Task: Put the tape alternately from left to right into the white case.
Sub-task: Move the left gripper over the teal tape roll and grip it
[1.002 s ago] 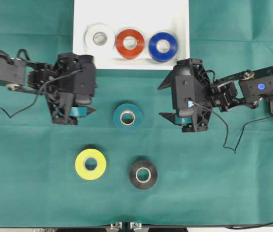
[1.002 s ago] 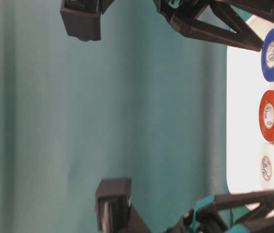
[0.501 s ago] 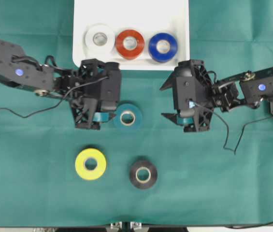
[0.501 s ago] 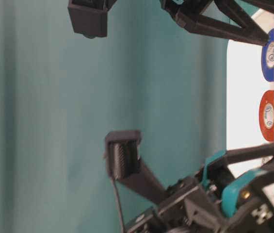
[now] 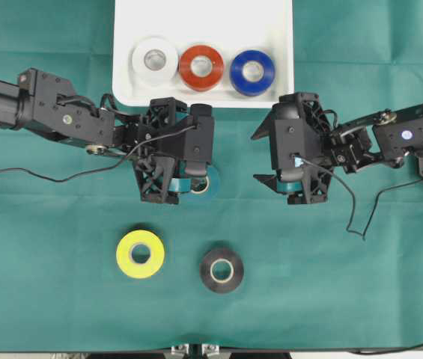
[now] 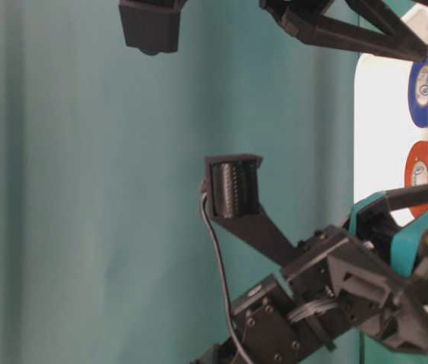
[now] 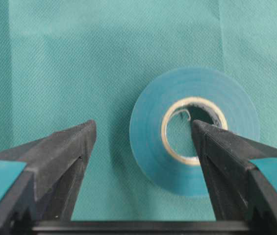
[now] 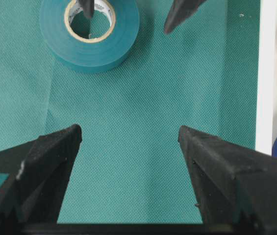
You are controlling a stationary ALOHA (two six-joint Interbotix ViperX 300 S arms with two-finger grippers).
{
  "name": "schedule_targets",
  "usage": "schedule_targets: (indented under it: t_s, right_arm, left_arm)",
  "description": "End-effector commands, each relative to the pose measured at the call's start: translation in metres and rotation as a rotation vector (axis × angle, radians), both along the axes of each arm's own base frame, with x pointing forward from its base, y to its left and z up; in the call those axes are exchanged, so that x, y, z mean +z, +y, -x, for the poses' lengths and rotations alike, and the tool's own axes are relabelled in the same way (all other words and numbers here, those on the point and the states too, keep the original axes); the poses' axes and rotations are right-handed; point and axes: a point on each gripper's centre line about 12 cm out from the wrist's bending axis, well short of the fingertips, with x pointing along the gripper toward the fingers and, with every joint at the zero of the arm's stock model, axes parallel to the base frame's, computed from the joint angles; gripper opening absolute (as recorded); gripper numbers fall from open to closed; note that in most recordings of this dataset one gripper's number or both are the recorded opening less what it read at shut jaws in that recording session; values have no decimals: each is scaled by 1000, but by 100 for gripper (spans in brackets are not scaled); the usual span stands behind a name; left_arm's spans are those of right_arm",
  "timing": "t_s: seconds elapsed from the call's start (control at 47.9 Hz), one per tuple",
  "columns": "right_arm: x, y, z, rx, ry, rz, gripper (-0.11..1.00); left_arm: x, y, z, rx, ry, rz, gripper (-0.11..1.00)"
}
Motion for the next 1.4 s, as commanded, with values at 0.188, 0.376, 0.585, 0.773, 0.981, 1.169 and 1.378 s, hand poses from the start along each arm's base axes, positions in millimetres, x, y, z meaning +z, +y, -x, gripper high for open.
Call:
schedule_targets:
  t_s: [0.188, 0.376, 0.585, 0.773, 0.981, 1.169, 1.378]
  right_arm:
    - [10, 1, -2, 5, -37, -7, 87]
    - [10, 2, -2, 6, -37, -7, 87]
    - [10, 2, -2, 6, -37, -7, 87]
    - [10, 1, -2, 4, -37, -8, 87]
    - [10, 2, -2, 6, -37, -7, 87]
    - [10, 1, -2, 5, -37, -7, 87]
    - [10, 2, -2, 6, -37, -7, 87]
  left_arm:
    - [1, -6, -11, -12, -23, 1, 90]
    - [-5, -7, -12, -13, -9, 0, 90]
    - [-1, -7, -12, -15, -18, 1, 83]
    - [3, -12, -12, -26, -26, 1, 36]
    - [5, -16, -11, -35, -31, 2, -3]
    - [12, -17, -11, -38, -44, 3, -3]
    - [25, -17, -11, -39, -70, 4, -3]
